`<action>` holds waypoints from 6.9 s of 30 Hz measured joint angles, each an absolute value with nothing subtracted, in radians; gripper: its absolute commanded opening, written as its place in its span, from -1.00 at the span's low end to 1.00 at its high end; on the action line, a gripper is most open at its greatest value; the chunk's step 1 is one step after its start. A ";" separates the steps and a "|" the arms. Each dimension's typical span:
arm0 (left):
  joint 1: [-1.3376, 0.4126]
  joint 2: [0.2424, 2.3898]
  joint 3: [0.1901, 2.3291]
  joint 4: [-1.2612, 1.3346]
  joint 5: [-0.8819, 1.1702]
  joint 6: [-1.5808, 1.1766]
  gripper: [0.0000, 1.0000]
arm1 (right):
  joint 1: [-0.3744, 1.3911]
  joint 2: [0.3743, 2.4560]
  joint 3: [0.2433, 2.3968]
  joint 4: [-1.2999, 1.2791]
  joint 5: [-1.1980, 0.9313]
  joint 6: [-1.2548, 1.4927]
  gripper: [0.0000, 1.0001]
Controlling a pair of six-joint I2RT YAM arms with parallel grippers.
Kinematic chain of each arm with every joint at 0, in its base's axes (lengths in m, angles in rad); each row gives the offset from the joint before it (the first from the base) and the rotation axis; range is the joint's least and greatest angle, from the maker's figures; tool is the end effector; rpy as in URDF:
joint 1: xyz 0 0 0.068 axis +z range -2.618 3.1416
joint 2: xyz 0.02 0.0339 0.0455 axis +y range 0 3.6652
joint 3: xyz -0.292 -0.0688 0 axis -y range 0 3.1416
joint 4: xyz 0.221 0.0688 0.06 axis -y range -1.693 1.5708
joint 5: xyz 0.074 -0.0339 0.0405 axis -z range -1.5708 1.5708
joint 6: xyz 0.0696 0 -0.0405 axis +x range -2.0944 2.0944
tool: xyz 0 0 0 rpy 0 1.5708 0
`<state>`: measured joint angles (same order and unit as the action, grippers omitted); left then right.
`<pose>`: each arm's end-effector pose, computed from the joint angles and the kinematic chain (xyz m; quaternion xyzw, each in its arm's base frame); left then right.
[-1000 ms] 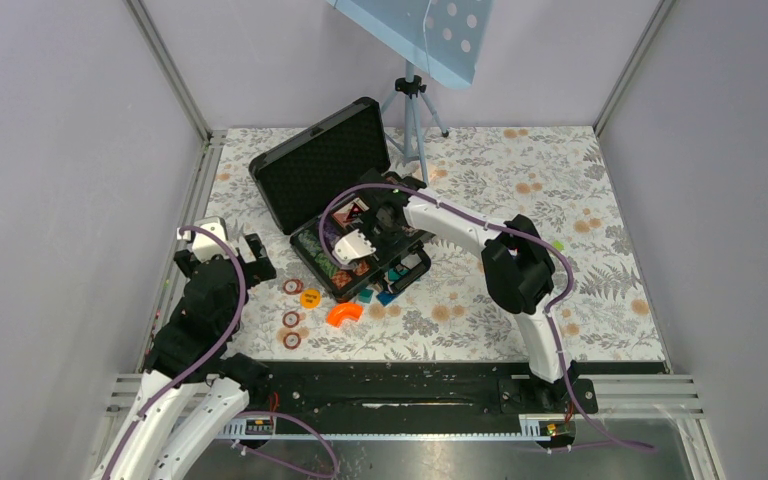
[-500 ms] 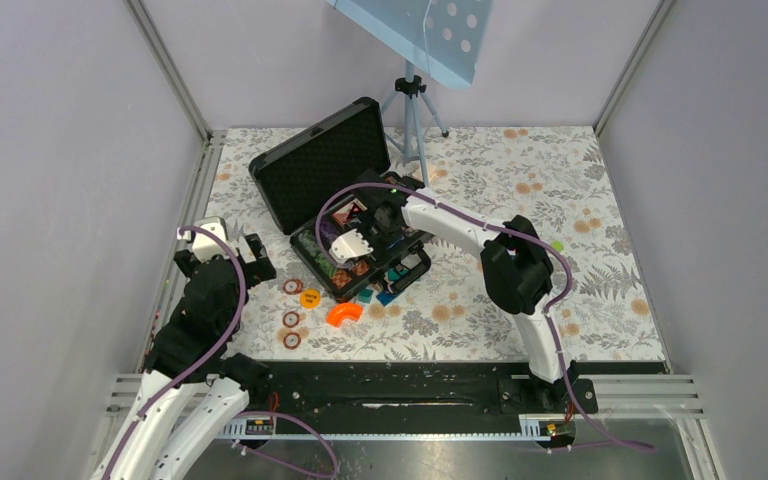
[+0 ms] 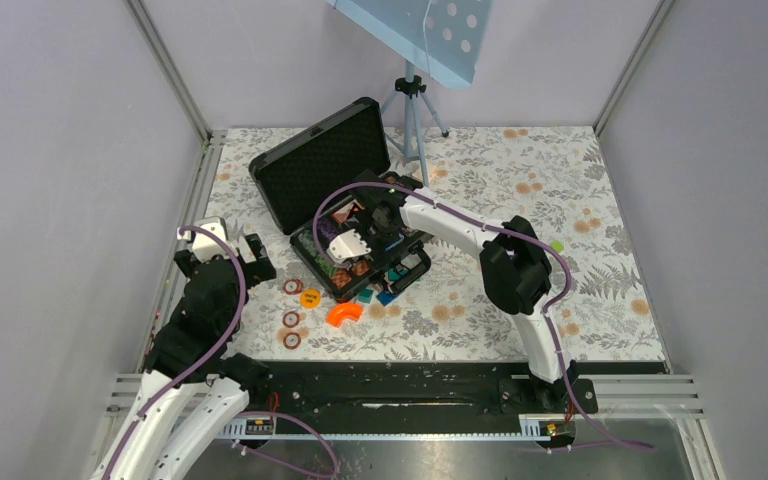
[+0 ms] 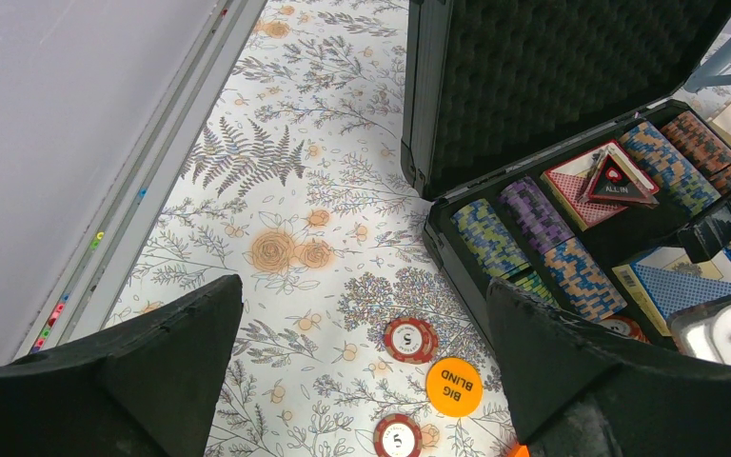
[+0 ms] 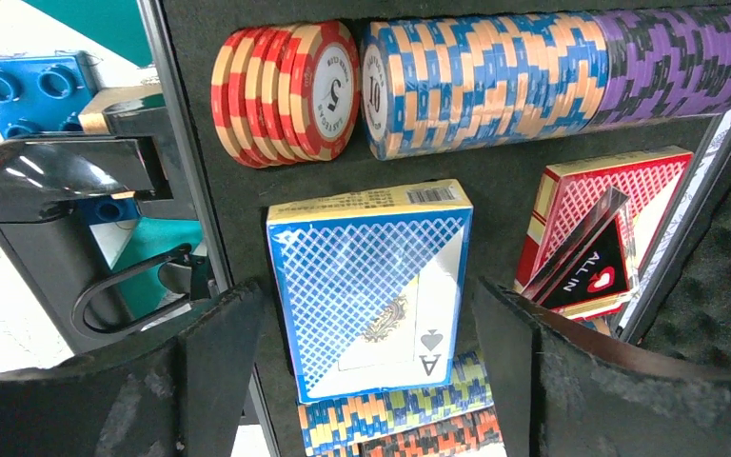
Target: Pack up texas hold em set
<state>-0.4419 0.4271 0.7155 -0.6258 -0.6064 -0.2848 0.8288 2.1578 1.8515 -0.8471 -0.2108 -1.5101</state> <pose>0.0828 0.0047 0.3114 -0.1111 0.7897 0.0315 0.6025 0.3056 0.3549 0.2173 -0.9041 0.3600 0.0282 0.2286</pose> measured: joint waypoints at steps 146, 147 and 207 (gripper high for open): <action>-0.442 0.434 0.711 -0.603 -0.571 -0.284 0.98 | 0.850 1.997 1.469 -0.077 0.174 0.057 0.35; -0.442 0.434 0.711 -0.603 -0.571 -0.284 0.98 | 0.850 1.978 1.457 -0.062 0.176 0.058 0.35; -0.442 0.434 0.711 -0.603 -0.545 -0.278 0.98 | 0.064 1.752 1.108 -0.593 0.087 0.585 0.44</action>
